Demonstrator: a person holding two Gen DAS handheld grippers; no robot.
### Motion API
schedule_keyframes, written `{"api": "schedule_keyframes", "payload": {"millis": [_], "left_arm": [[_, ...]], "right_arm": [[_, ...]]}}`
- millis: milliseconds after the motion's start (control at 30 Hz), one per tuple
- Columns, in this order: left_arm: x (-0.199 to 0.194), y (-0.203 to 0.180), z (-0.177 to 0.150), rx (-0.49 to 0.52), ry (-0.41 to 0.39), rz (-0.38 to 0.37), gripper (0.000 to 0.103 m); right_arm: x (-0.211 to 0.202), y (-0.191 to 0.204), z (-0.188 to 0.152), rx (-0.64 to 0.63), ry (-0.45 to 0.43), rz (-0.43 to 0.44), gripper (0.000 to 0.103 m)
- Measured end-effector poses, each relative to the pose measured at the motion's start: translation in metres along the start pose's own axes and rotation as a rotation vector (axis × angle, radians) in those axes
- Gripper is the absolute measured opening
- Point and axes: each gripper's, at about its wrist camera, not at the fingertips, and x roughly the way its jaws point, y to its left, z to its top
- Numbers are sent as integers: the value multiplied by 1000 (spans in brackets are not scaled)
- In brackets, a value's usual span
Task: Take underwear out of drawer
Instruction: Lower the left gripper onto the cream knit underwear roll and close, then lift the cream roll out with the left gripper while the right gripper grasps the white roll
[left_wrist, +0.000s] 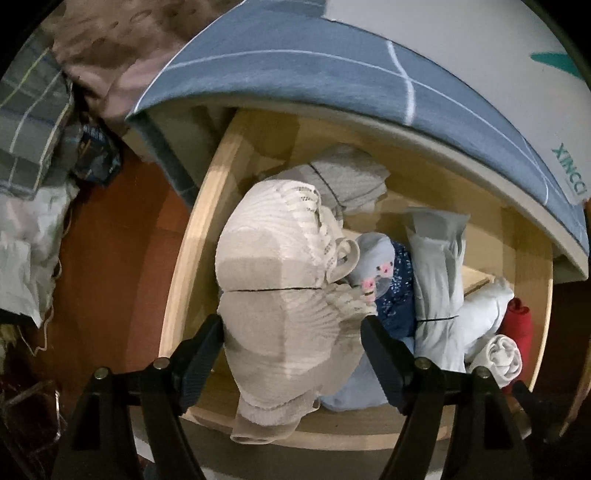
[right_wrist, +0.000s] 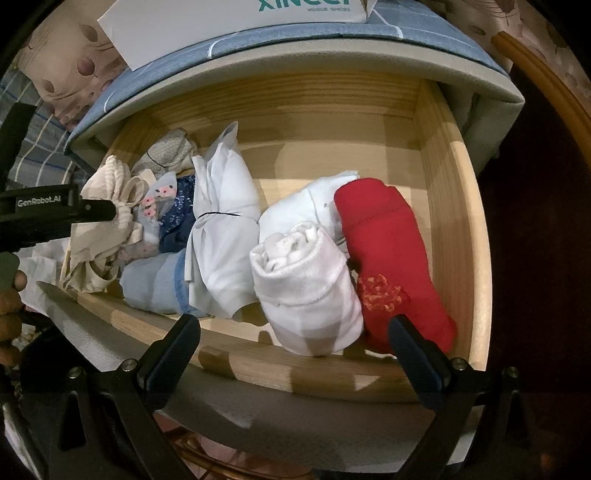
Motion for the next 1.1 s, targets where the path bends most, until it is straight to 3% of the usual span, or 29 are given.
{"api": "schedule_keyframes", "payload": {"millis": [400,633,700,767,1100], "left_arm": [[22,7,-3,-64,72,-53,78],[32,-1,-1,-68,74,-91,78],[32,-3,-1,-68,63,-91,74],[28,-4,-3,-57,37,-82,58],[7,4,-6,-16,-8,-119,50]], "right_arm": [[0,0,0,-3,-5,5,101],[0,-2,0,7,-6,7,101],[0,-3,0,15,-7,5,101],[0,-3,0,16,-8,1,101],[-3,-6,4,31,-10,-24,100]]}}
